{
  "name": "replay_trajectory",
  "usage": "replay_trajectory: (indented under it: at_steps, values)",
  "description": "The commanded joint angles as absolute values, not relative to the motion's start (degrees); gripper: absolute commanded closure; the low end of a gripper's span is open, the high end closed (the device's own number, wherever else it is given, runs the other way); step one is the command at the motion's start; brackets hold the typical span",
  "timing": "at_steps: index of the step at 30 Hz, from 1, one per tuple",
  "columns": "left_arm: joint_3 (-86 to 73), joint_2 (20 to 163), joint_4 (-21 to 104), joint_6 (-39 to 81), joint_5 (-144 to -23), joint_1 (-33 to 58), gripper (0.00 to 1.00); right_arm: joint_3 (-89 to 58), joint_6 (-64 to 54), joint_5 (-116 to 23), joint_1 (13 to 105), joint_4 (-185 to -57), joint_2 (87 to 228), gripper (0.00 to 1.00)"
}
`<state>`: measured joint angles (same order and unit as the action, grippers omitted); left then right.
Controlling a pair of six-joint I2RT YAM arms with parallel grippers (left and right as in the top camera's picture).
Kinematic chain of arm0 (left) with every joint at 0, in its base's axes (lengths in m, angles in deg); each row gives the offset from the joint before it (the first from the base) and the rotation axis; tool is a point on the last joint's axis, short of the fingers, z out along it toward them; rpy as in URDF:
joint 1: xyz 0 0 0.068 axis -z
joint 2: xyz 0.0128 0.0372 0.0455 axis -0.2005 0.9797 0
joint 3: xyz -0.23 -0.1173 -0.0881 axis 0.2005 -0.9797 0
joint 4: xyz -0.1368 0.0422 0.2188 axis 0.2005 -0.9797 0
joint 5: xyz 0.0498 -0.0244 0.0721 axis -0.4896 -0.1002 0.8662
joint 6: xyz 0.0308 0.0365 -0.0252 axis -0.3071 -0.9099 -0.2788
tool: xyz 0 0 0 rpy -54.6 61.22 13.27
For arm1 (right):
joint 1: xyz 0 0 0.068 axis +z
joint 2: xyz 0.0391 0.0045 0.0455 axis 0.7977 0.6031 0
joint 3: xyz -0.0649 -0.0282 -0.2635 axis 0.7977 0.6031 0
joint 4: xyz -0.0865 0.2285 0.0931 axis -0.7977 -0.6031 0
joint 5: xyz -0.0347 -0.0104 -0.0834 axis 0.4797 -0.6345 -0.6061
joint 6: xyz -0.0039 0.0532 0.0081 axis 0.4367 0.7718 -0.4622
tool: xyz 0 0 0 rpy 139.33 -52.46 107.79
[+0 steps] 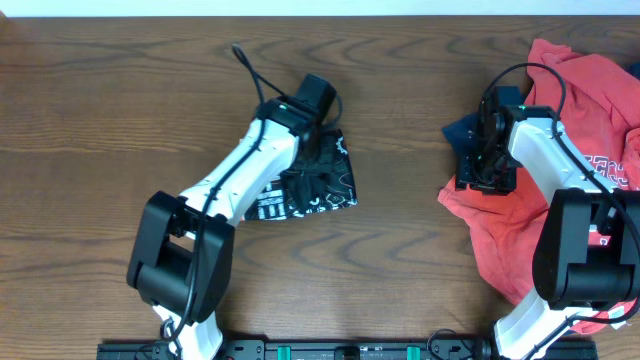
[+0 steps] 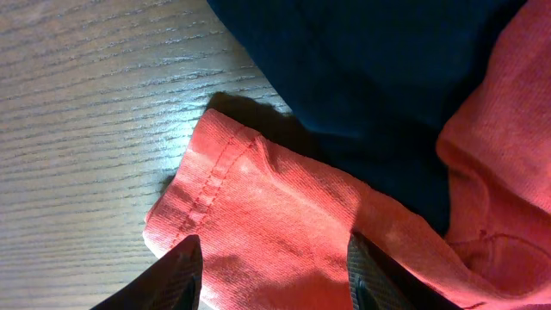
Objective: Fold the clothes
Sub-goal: 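Lift the strip's left end and fold it right with the left gripper, then press the folded bundle with the left gripper, bring right gripper over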
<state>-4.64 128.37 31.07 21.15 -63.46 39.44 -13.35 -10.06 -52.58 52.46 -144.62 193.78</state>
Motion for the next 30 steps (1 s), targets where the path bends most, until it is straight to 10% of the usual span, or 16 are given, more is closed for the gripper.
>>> replay_trajectory:
  at_steps: [1,7,17,30]
  values:
    - [-4.0,128.1,33.3,21.9,-63.9,41.1,0.83,-13.5,-10.5,-51.8,53.0,-144.7,192.8,0.48]
    - [-3.8,127.7,40.2,17.9,-63.8,42.7,0.37,-13.5,-14.1,-45.7,54.1,-144.2,192.8,0.48]
    - [-3.1,122.0,40.0,12.9,-61.8,30.7,0.31,-13.5,-33.0,-21.2,66.6,-141.6,192.8,0.49]
    - [-8.9,127.8,38.9,15.1,-64.4,19.9,0.22,-13.5,-23.2,-42.7,90.9,-122.8,192.8,0.39]
